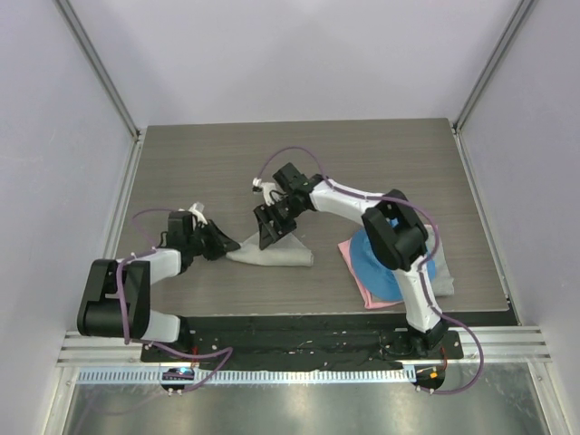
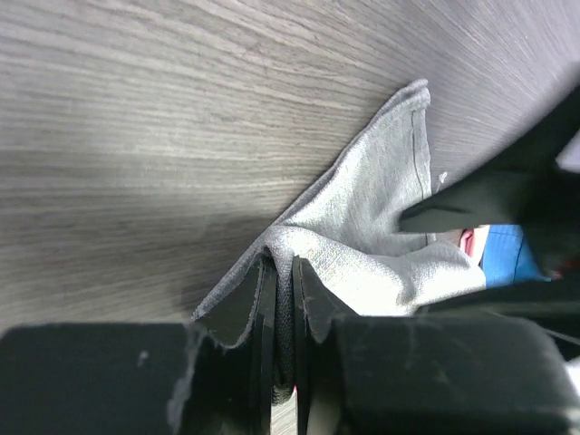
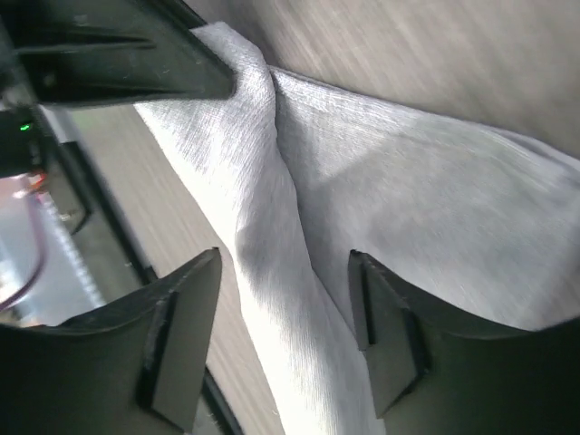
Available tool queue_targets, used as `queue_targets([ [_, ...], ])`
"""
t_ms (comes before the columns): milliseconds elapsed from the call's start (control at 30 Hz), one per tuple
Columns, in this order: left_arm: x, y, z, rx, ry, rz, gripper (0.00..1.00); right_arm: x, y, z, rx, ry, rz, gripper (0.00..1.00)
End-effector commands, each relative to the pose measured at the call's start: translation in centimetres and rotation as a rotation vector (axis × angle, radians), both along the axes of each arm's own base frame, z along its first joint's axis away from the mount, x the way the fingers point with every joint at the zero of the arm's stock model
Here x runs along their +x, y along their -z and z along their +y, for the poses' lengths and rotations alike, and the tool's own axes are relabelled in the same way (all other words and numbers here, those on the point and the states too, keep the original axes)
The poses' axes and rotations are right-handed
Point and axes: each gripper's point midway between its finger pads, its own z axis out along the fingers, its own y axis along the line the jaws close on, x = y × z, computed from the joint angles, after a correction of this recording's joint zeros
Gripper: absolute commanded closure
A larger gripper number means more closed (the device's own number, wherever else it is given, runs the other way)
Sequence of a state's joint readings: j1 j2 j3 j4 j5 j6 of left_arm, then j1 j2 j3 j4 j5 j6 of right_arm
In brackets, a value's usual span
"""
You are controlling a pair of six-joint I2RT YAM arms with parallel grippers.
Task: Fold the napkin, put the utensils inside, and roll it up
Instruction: Place the utensil onto the napkin
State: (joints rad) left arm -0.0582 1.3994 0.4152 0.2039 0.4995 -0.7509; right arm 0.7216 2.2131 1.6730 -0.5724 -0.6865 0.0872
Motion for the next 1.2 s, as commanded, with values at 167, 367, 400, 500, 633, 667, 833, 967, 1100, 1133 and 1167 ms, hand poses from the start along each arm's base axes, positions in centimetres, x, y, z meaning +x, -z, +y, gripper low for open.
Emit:
queue_targets([
  [167,1.0,0.5,-0.2,0.0,0.015,0.082,1.0,2.1,-8.2,0.4,0.049,-0.035,-0.746,0.27],
  [367,1.4,0.5,-0.1,0.01,0.018,0.104,1.0,0.3,-5.2,0.6,-0.115,-0.15,-0.95,0.24],
  [400,1.3,0.5,-0.1,0.009,0.017,0.107,1.0,0.1,-4.8,0.6,-0.143,-0.168,-0.976,0.24],
  [500,1.4,0.5,-0.1,0.011,0.015,0.109,1.0,-0.4,-3.7,0.9,-0.171,-0.209,-0.996,0.24],
  [633,1.4,0.5,0.0,0.012,0.016,0.11,1.0,-0.7,-2.7,1.1,-0.186,-0.245,-0.997,0.24],
  [667,1.4,0.5,0.0,0.012,0.016,0.111,1.0,-0.7,-2.3,1.0,-0.2,-0.25,-0.994,0.23],
  [833,1.4,0.4,-0.1,0.012,0.02,0.11,1.0,-1.2,-0.8,0.7,-0.227,-0.29,-0.964,0.26],
  [967,1.6,0.3,-0.1,0.011,0.019,0.109,1.0,-1.8,0.4,0.5,-0.237,-0.32,-0.923,0.29],
  [1100,1.8,0.0,-0.3,0.006,0.027,0.101,0.96,-1.7,1.6,0.4,-0.27,-0.317,-0.86,0.35],
  [1133,1.9,-0.2,-0.2,0.005,0.025,0.093,0.93,-2.3,1.9,0.7,-0.246,-0.335,-0.82,0.42],
  [1167,2.0,-0.3,-0.2,0.007,0.025,0.085,0.87,-2.7,2.6,0.3,-0.256,-0.346,-0.777,0.45],
])
